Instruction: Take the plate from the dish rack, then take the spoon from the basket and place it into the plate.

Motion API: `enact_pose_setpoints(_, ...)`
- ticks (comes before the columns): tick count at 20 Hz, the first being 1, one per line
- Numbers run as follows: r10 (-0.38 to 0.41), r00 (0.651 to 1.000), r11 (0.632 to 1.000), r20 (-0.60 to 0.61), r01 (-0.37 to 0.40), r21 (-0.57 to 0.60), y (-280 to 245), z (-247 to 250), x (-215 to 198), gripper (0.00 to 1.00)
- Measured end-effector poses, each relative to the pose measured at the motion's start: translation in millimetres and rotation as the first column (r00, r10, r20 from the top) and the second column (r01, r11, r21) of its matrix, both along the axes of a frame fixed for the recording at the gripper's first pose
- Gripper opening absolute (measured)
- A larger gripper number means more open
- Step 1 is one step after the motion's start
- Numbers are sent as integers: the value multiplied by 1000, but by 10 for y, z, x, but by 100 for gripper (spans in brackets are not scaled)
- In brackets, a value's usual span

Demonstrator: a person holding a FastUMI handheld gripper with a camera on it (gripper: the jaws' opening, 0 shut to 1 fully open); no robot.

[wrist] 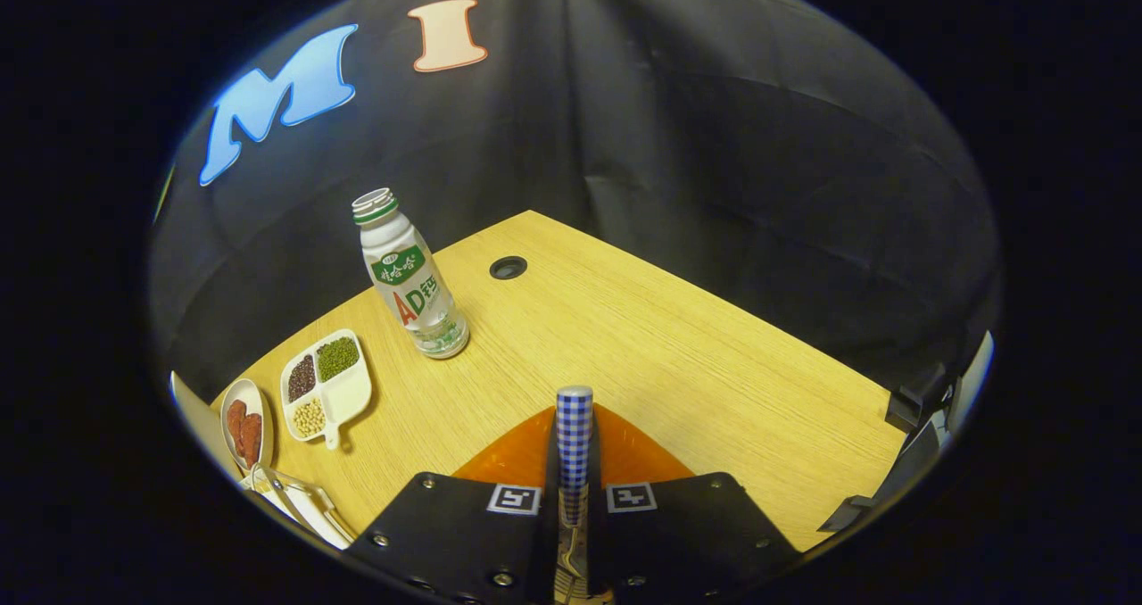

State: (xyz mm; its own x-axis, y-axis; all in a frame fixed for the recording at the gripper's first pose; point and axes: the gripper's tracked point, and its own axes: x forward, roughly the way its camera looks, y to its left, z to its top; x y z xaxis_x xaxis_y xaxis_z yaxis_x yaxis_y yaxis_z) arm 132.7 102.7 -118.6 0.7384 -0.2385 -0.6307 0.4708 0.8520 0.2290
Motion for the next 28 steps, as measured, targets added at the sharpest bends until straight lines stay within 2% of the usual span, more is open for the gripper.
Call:
enact_pose_setpoints(1, 2, 1000, 1000, 1, -2, -8, -12, 24, 11, 4)
enact_pose_setpoints(12, -12, 996, 999, 89, 17, -51, -174, 688, -23, 4)
enact_pose_setpoints(20, -22, 984, 992, 178, 43, -119, -194, 1339, -378, 3)
enact_pose_setpoints(24, 17, 979, 988, 205, 15, -155, 34, 1557, -647, 3)
enact_pose_setpoints(28, 100, 970, 983, 221, -62, -175, 492, 1663, -911, 3)
